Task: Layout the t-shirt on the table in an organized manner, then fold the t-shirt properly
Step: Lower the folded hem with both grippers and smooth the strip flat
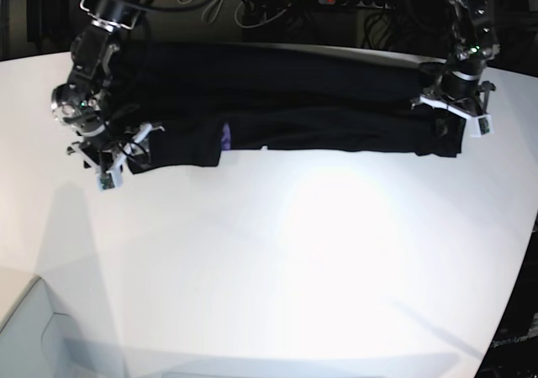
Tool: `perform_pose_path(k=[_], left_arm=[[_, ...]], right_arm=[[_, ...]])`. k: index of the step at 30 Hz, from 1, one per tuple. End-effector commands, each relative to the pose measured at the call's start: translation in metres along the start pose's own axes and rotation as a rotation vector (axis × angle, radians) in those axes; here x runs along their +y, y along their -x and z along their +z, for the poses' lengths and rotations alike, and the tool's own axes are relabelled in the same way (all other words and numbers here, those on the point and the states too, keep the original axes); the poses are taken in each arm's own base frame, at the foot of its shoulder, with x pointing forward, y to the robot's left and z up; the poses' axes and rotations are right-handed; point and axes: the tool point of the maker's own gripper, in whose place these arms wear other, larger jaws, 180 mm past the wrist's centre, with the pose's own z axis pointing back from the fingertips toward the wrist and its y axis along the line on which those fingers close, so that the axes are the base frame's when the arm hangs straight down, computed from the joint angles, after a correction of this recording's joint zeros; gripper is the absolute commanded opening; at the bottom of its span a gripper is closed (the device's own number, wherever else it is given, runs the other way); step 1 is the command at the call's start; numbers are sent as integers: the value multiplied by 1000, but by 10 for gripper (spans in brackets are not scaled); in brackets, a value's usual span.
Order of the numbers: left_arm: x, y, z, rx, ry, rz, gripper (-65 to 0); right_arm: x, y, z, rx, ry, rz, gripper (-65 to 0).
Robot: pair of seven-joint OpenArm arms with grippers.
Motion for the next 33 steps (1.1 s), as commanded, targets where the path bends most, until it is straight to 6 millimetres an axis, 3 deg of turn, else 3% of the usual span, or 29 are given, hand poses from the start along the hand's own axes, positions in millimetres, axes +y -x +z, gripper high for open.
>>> perform_pose_path(k=[1, 4, 8, 13, 16, 19, 21, 24, 27, 33], left_arm=[[3, 20, 3, 90, -10, -15, -456], [3, 19, 3, 87, -10, -14, -456], [3, 18, 2, 84, -9, -14, -455], [3, 17, 2, 82, -9, -14, -455], [3, 18, 2, 84, -9, -14, -455], [3, 17, 2, 83, -11, -14, -455], [9, 15, 3, 77, -25, -8, -455], [20, 13, 7, 62, -59, 24, -455], [32, 9, 10, 47, -91, 41, -455], [38, 7, 11, 42, -102, 40, -455]], right_arm=[[-8, -18, 2, -58, 11, 8, -291], [-7, -18, 2, -60, 10, 6, -388], [-8, -19, 3, -61, 12, 6, -650], [-11, -29, 23, -102, 52, 40, -650], [-4, -51, 49, -180, 92, 66, -650], [4, -53, 76, -208, 124, 91, -650], [11, -44, 87, -197, 128, 91, -650], [17, -15, 98, -134, 123, 88, -650], [9, 15, 109, -64, 151, 66, -650], [-3, 41, 120, -4, 187, 46, -650]])
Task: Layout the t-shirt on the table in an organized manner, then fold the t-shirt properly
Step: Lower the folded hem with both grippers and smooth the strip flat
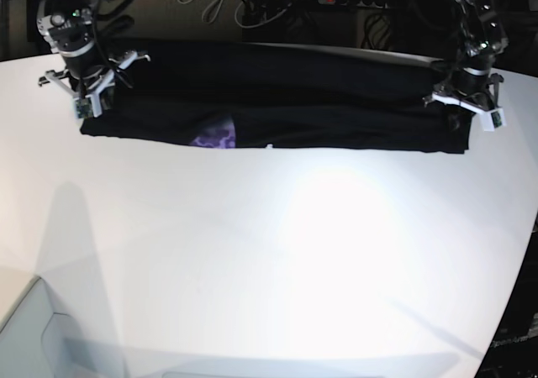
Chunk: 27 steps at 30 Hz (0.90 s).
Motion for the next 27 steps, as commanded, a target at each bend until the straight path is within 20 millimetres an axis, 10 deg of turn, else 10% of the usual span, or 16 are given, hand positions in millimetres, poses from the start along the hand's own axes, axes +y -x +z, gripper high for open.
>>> perform_pose_path(k=[1, 13, 21, 27], left_arm=[[11, 9, 3, 48, -35, -18, -455], [16, -3, 6, 16, -49, -19, -449], [1, -38, 21, -77, -21, -65, -181], [0, -45, 23, -96, -18, -74, -130]], right_arm=[[-8, -8, 4, -35, 22, 1, -650], [7, 17, -20, 26, -40, -62, -650], [10, 19, -23, 32, -48, -73, -650], [13, 19, -23, 30, -52, -83, -650]])
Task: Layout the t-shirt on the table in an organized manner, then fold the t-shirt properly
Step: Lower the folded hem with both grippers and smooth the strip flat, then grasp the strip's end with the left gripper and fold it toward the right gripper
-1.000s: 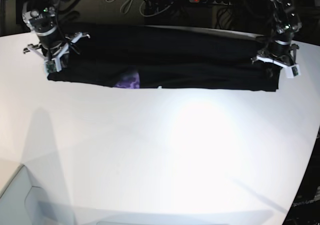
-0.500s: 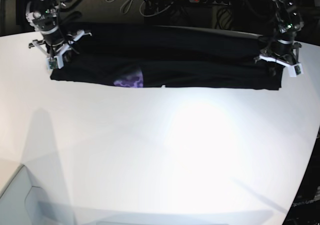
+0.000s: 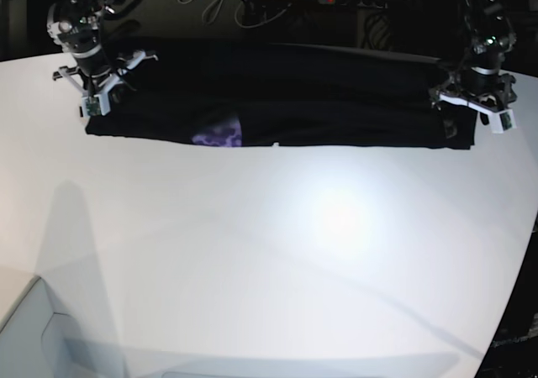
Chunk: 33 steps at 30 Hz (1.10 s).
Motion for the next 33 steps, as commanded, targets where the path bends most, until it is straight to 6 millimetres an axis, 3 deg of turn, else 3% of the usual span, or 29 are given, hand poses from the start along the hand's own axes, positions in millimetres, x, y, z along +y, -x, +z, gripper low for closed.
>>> perform_pose_path(k=[1, 5, 15, 21, 23, 27, 30, 31, 33], left_arm=[[6, -14, 1, -40, -5, -20, -130], [12, 2, -3, 0, -17, -5, -130], [24, 19, -13, 48, -39, 10, -130], [35, 47, -17, 121, -60, 38, -137], [36, 50, -17, 127, -62, 41, -194], [33, 41, -22, 107, -56, 47, -465], [29, 34, -26, 90, -51, 51, -617], [29, 33, -27, 88, -50, 51, -650], [26, 29, -27, 79, -45, 50, -650]], right_arm=[[-2, -8, 2, -32, 8, -3, -650], [-1, -9, 1, -32, 7, -2, -650], [5, -11, 0, -38, -10, 6, -650], [5, -12, 0, -38, -12, 7, -650], [5, -18, -2, -52, -10, 7, -650], [5, -24, -5, -64, -10, 6, -650], [12, -31, -10, -75, -33, 12, -650], [15, -30, -12, -74, -42, 13, -650], [23, -29, -16, -68, -66, 14, -650]])
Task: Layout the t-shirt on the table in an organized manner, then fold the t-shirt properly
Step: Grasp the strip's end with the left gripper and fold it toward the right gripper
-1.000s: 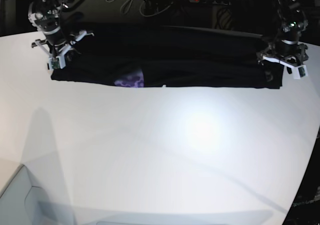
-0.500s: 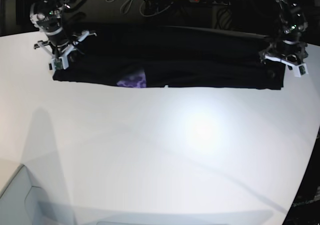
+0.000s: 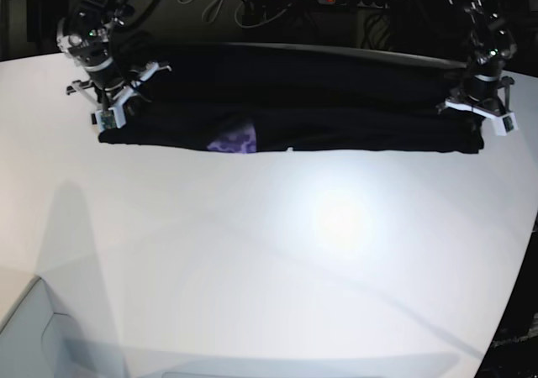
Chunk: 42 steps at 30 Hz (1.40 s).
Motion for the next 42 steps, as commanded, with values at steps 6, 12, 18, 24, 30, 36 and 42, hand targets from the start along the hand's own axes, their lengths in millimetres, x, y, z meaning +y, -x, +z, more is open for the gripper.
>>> perform_pose_path(k=[6, 12, 18, 24, 30, 36, 42], left_arm=[[-23, -35, 19, -86, 33, -48, -649], [-68, -85, 62, -259, 105, -77, -649], [-131, -81, 90, -281, 240, -66, -649], [-196, -50, 97, -203, 418, -75, -649], [-243, -29, 94, -169, 506, -180, -649], [-278, 7, 93, -107, 547, -312, -649], [-280, 14, 87, -88, 532, -337, -645]], right_arm=[[19, -13, -10, -37, -56, 9, -650], [37, -10, -17, -24, -109, 18, -650], [43, -15, -21, -33, -126, 24, -650], [49, -16, -22, -31, -141, 34, -650], [49, -16, -22, -31, -141, 34, -650], [49, -16, -22, -30, -141, 35, -650], [48, -17, -21, -32, -139, 36, -650]])
